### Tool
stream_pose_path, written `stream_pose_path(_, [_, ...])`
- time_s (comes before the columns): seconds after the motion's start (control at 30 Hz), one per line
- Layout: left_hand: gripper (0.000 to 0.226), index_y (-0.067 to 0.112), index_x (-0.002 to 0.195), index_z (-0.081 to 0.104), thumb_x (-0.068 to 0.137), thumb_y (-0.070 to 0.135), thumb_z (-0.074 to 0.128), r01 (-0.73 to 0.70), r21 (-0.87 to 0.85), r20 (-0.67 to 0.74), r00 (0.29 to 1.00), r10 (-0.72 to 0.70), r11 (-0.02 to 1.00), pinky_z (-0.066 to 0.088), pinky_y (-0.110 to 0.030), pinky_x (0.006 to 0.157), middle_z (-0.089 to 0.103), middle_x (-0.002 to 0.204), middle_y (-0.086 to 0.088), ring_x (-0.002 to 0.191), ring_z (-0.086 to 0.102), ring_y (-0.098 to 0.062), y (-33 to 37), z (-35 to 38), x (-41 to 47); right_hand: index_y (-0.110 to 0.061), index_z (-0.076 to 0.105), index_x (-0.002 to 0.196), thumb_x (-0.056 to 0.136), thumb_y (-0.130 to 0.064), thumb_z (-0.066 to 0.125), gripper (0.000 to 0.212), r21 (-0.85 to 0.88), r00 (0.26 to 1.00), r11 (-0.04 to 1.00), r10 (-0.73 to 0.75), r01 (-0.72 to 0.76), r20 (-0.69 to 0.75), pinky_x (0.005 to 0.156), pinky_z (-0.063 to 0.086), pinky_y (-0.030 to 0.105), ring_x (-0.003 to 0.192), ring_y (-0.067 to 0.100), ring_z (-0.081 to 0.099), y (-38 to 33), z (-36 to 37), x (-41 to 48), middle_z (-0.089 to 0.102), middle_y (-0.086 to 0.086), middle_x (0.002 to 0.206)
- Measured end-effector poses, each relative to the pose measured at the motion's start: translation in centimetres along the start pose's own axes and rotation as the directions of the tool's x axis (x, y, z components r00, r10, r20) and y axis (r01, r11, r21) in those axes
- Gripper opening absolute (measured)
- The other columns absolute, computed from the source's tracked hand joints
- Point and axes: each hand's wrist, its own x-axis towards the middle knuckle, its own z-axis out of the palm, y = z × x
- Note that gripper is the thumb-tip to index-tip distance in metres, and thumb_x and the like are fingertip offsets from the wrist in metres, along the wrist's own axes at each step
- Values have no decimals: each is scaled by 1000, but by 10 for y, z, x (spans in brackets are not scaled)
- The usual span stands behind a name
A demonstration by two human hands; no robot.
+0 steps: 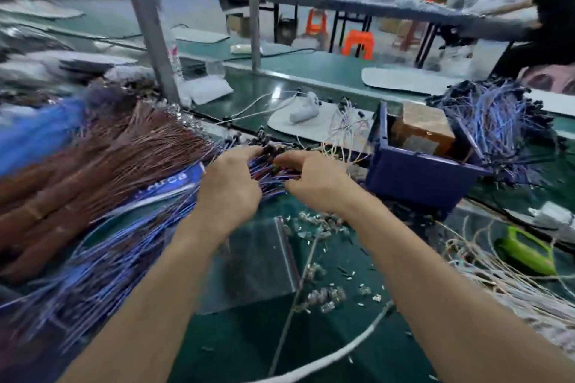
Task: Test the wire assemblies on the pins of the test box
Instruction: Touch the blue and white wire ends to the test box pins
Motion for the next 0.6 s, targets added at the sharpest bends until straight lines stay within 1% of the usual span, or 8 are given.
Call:
stream_pose_path(0.07, [62,22,142,61,82,16,75,-45,43,34,998,43,998,36,-37,116,49,154,-5,141,46,-25,-12,4,0,-26,54,142,86,-3,58,60,-194,998,981,35,-23,58,89,50,27,101,18,62,4,5,14,68,-1,126])
stream_pose_path(0.1, [63,21,144,59,83,21,77,-47,52,26,999,46,998,33,-38,119,43,158,-5,144,41,-25,-16,8,0,-25,53,141,86,-3,57,59,-245,997,969,54,-39,55,84,49,30,98,20,61,6,7,19,67,0,123])
stream_pose_path(0.2, [71,19,151,48,88,34,75,-71,60,60,996,67,996,23,-38,125,36,162,-6,151,30,-25,-24,26,1,-20,56,121,84,-1,59,41,-295,996,953,46,-67,-77,83,52,39,95,29,63,12,15,31,65,4,111])
stream_pose_path(0.3, [76,23,159,31,95,41,67,-78,80,70,995,73,994,13,-39,128,30,167,-3,156,20,-22,-31,45,-2,-18,54,114,84,0,60,36,-358,988,931,21,-74,-151,83,53,44,94,33,61,12,26,34,62,7,108])
stream_pose_path(0.4, [72,25,160,30,97,40,64,-89,92,-5,996,90,992,12,-39,129,34,165,-1,155,24,-20,-35,54,-4,-23,57,108,90,-5,54,25,-430,991,898,48,-96,-122,81,55,43,97,33,65,14,35,33,66,6,105])
stream_pose_path(0.47, [68,24,158,35,97,36,64,-98,88,-48,994,103,991,15,-39,128,39,162,-1,152,29,-20,-35,56,-5,-24,63,102,90,-10,58,19,-448,990,886,78,-121,-113,80,54,38,99,32,66,17,32,33,69,6,105])
stream_pose_path(0.53, [65,24,157,39,98,34,65,-102,85,-78,991,108,991,16,-40,127,44,160,-1,150,34,-20,-34,56,-6,-24,64,88,87,-12,65,12,-462,992,880,72,-112,-104,79,52,34,99,30,65,18,26,35,70,6,100])
stream_pose_path(0.6, [63,24,156,41,98,34,64,-98,80,-93,990,105,992,16,-40,127,45,159,-1,149,35,-19,-34,56,-7,-24,60,73,84,-12,68,18,-428,996,899,82,-91,-40,79,54,33,94,27,64,20,19,36,69,3,93])
